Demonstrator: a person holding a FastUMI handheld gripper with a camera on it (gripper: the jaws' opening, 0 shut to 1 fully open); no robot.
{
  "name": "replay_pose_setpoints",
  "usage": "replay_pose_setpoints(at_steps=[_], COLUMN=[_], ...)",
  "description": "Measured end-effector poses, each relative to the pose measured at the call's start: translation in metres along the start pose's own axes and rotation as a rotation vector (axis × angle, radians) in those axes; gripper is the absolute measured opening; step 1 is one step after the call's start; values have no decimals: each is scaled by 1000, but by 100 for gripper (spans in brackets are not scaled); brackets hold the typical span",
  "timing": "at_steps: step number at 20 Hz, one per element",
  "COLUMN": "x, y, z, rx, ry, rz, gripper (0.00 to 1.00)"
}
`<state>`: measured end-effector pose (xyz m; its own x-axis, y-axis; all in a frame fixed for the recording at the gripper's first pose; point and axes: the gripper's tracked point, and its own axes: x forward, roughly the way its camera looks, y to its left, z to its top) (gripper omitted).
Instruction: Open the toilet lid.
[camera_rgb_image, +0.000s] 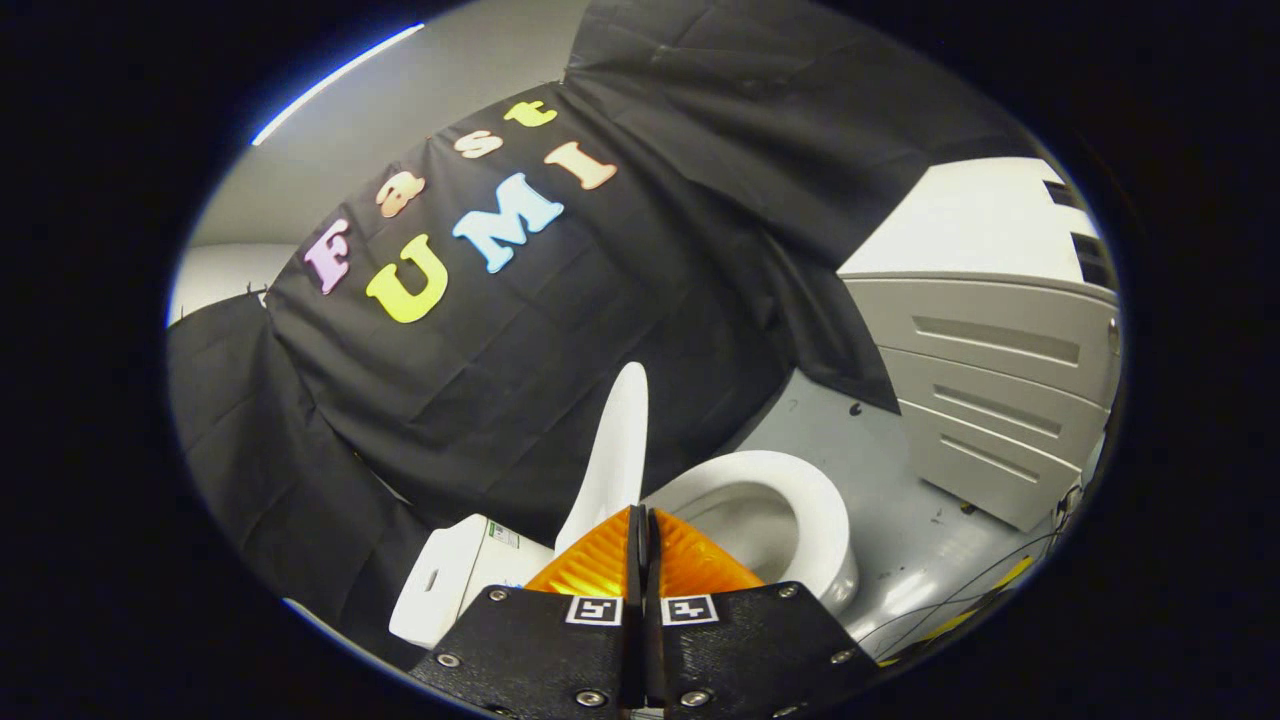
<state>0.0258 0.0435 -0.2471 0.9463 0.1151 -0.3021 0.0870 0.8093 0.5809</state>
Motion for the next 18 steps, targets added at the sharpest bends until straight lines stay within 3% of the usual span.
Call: replay_pose_setpoints(at_steps=[11,18], x=[-9,-13], y=[96,133], z=[19,22], rx=[-374,-446], ry=[-58,-85], rz=[23,42], gripper=[0,0])
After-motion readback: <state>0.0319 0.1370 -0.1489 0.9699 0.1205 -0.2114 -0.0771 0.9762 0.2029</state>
